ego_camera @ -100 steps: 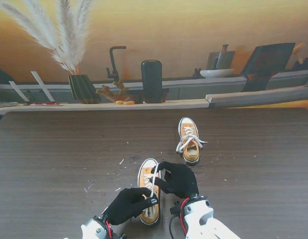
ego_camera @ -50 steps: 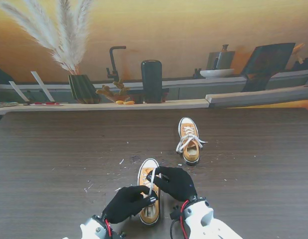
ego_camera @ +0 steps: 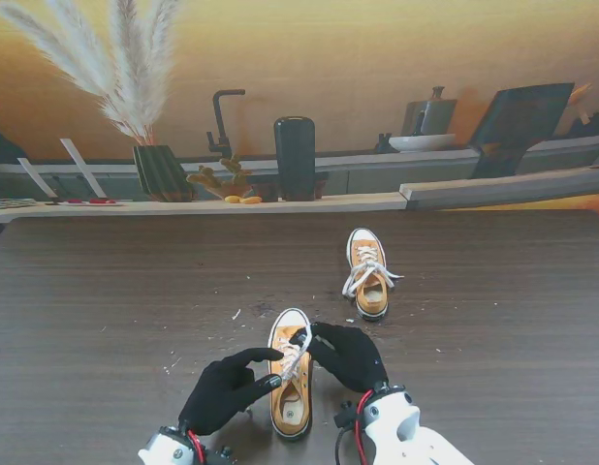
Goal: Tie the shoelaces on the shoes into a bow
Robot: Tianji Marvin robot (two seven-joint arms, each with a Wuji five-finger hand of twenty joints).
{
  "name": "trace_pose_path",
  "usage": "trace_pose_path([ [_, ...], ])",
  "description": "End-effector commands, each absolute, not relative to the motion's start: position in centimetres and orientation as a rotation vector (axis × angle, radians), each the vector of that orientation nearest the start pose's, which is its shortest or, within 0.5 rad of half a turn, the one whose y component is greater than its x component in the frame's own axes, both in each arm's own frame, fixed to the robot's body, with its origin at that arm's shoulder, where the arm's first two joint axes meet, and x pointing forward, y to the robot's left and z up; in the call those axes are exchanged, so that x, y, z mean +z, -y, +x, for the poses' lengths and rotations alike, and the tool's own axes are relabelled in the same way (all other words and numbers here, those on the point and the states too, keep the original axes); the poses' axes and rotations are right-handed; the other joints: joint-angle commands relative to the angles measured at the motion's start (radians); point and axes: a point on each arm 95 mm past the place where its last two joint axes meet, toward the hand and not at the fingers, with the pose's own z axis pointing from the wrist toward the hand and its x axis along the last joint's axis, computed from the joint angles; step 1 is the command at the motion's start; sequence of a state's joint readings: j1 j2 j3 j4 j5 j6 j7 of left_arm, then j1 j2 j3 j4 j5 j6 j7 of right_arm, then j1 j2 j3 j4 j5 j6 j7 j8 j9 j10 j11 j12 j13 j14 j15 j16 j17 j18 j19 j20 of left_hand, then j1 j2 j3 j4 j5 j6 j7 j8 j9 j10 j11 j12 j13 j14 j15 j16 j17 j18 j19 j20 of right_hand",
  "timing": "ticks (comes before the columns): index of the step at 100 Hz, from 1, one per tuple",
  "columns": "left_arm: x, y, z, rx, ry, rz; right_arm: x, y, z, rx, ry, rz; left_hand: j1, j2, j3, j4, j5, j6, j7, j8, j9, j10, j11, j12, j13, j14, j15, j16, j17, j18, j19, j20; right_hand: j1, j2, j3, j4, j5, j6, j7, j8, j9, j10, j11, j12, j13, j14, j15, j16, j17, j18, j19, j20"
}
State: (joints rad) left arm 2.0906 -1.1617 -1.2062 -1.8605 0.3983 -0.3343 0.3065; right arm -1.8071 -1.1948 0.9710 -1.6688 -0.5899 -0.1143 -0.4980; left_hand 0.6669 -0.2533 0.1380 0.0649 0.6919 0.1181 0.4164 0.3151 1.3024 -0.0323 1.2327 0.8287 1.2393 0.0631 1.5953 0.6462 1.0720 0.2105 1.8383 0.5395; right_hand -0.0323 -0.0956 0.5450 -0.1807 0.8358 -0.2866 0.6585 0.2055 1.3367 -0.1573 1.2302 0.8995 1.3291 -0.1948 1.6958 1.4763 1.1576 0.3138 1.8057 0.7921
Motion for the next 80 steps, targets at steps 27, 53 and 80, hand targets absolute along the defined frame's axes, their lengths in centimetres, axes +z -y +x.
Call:
trace_pose_path([
  [27,-34.7,5.2,23.5,-2.055,-0.621,-1.666,-37.2,-10.1,27.2,-2.534,1.231,-1.981,-0.056,0.076,-0.038,0.006,0.060,0.024,0.016,-0.027,0.065,0.043,0.001,-0.011,0.034,0.036,0.039,-0.007,0.013,-0.034,0.255,0.045,-0.079,0.011,-0.105,-0.017,-0.028,0.026,-0.017,0.012,0.060,0.185,0.027,0.023,-0.009,-0.144,0.025,0.030,0.023,0.019,0.230,-0.002],
  [53,-33.2,3.1,25.2,-1.701,-0.876,-1.355,-37.0,-9.5,26.7,-2.522,1.250,-1.988,0.073,0.054,-0.003,0.001,0.123,-0.018,0.065,-0.012,0.062,-0.002,0.053,-0.022,0.035,-0.003,0.054,-0.009,0.014,-0.044,0.251,0.034,-0.050,-0.008,-0.095,-0.018,-0.027,0.025,-0.016,0.014,0.067,0.183,0.030,0.022,-0.008,-0.139,0.025,0.027,0.023,0.019,0.230,-0.001],
  [80,-31.5,1.6,26.1,-1.475,-1.161,-1.242,-37.1,-8.8,26.6,-2.519,1.247,-2.000,0.276,-0.177,0.155,0.028,0.099,-0.105,0.136,-0.043,0.058,-0.044,0.091,-0.049,0.035,-0.061,0.068,-0.016,0.017,-0.110,0.249,0.034,-0.030,-0.026,-0.087,-0.019,-0.003,0.005,-0.010,0.016,0.089,0.184,0.030,0.019,-0.008,-0.146,0.041,0.019,0.024,0.024,0.240,0.005],
])
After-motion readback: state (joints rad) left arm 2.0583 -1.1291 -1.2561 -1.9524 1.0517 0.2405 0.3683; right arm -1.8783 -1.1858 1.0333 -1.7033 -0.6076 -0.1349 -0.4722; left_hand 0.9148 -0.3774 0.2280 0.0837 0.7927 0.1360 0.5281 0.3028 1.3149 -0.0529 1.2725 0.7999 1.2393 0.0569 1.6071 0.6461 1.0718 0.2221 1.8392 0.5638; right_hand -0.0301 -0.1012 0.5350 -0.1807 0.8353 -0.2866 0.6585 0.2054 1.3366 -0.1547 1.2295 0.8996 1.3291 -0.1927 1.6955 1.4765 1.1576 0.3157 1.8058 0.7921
